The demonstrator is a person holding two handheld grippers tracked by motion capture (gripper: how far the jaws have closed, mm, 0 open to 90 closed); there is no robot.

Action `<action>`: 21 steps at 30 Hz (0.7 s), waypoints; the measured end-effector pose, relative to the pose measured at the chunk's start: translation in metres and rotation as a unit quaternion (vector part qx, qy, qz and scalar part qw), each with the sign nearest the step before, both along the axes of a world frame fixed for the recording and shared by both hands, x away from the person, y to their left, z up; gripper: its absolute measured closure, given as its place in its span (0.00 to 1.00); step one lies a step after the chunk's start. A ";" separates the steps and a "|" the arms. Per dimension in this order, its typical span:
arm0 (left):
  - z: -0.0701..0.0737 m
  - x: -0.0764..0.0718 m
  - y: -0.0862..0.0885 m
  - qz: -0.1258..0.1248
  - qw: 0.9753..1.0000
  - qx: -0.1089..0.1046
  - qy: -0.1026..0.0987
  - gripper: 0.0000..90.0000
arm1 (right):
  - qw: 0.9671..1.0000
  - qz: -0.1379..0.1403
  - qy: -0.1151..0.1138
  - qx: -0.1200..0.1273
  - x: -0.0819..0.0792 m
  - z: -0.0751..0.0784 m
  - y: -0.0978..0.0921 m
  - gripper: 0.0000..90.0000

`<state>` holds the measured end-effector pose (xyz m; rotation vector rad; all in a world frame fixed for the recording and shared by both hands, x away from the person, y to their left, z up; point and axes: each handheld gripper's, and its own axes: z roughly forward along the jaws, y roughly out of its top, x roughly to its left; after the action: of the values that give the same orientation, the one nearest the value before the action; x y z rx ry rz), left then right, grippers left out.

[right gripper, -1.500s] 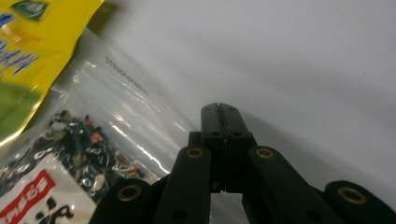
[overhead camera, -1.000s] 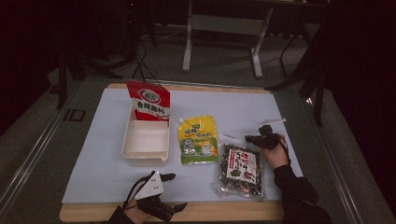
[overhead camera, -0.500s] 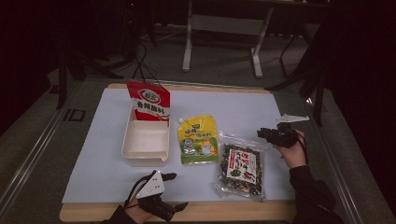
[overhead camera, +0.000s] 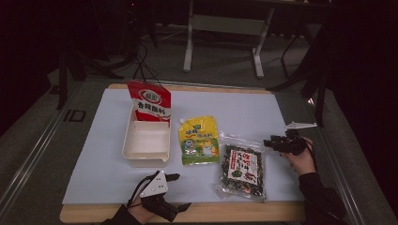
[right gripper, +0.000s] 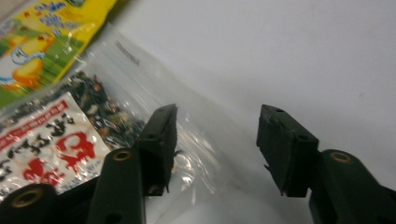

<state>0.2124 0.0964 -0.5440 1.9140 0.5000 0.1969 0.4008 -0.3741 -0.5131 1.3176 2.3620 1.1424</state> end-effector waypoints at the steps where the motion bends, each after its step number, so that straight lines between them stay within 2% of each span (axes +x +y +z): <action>1: 0.000 0.000 0.000 0.000 1.000 0.000 0.000 0.02 | 1.000 -0.003 0.009 0.000 0.002 -0.005 -0.001 0.51; 5: 0.000 0.001 0.000 -0.001 1.000 -0.001 0.003 0.02 | 1.000 0.004 0.027 0.003 0.005 -0.015 -0.004 0.50; 7: -0.001 0.001 0.000 -0.001 1.000 -0.001 0.002 0.02 | 0.999 0.013 0.038 0.003 0.006 -0.019 -0.004 0.54; 8: -0.001 0.001 0.000 -0.001 1.000 -0.001 0.003 0.02 | 0.999 0.019 0.041 0.001 0.006 -0.021 -0.003 0.57; 9: -0.001 0.001 0.000 -0.001 1.000 -0.001 0.003 0.02 | 0.999 0.027 0.044 0.000 0.006 -0.022 -0.003 0.65; 10: -0.001 0.001 0.000 -0.001 1.000 -0.001 0.003 0.02 | 0.999 0.027 0.044 0.000 0.006 -0.022 -0.003 0.65; 11: -0.001 0.001 0.000 0.000 1.000 -0.003 0.004 0.02 | 0.998 0.037 0.046 0.010 0.006 -0.022 -0.003 0.71; 12: -0.001 0.001 0.000 -0.001 1.000 -0.003 0.003 0.02 | 0.998 0.039 0.049 0.006 0.007 -0.020 -0.003 0.84; 13: -0.001 0.001 0.000 -0.001 1.000 -0.003 0.002 0.02 | 0.998 0.038 0.046 0.002 0.007 -0.019 -0.004 0.91; 14: -0.001 0.002 0.000 -0.001 1.000 -0.003 0.002 0.02 | 0.998 0.044 0.049 0.004 0.007 -0.017 -0.005 0.93; 16: -0.001 0.002 -0.001 0.001 1.000 -0.001 0.001 0.02 | 0.997 0.051 0.051 -0.006 0.006 -0.016 -0.003 0.98; 21: 0.001 0.003 0.001 0.004 1.000 -0.018 0.000 0.02 | 0.998 0.051 0.032 -0.027 0.000 -0.005 0.002 1.00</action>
<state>0.2156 0.0972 -0.5427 1.8782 0.5075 0.1910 0.4010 -0.3721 -0.5176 1.2471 2.5144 1.0692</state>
